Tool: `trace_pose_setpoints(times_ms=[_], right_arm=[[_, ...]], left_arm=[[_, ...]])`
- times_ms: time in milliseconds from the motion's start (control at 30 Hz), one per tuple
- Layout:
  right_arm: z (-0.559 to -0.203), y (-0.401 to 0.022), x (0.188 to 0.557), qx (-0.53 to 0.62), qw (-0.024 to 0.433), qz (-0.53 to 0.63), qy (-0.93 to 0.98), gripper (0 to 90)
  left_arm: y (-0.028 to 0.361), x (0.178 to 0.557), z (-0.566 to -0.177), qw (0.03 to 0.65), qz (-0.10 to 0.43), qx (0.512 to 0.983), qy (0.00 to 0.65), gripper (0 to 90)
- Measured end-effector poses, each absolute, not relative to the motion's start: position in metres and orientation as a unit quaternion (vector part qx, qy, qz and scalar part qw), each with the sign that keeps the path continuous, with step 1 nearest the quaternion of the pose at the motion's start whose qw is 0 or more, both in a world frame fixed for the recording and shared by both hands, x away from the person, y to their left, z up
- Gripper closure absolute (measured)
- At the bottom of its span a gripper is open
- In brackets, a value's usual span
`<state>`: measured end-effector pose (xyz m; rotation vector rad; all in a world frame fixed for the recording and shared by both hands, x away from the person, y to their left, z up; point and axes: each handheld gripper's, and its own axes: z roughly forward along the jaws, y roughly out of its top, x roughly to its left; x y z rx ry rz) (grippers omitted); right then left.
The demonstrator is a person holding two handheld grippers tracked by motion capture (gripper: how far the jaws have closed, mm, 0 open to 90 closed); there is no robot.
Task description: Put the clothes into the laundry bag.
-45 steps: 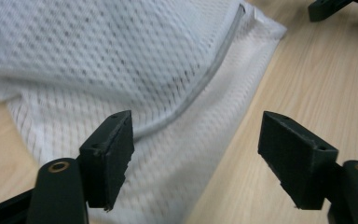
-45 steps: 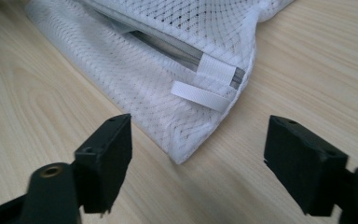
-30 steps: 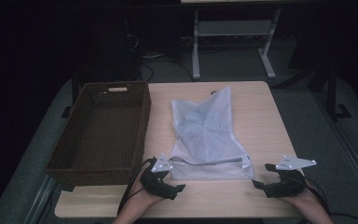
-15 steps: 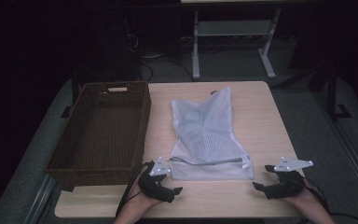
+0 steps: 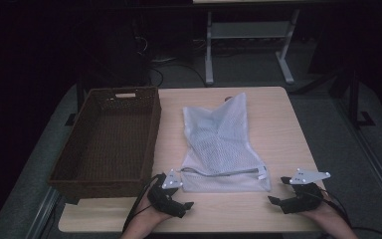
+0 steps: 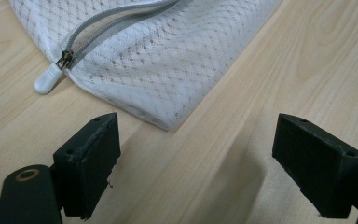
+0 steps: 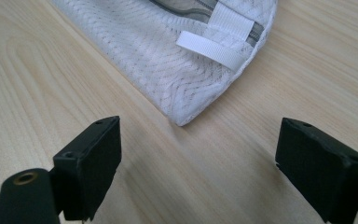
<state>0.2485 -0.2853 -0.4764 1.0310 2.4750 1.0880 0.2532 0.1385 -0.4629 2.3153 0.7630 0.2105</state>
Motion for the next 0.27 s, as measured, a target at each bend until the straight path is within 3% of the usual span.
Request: trace_pose_setpoints(times_ms=[267], right_arm=[[-0.4756, -0.2853, 0.2485, 0.348, 0.127, 0.378, 0.848, 13.5]], left_arm=[[0.1384, 0.2530, -0.4628, 0.338, 0.084, 0.891, 0.292, 14.5]])
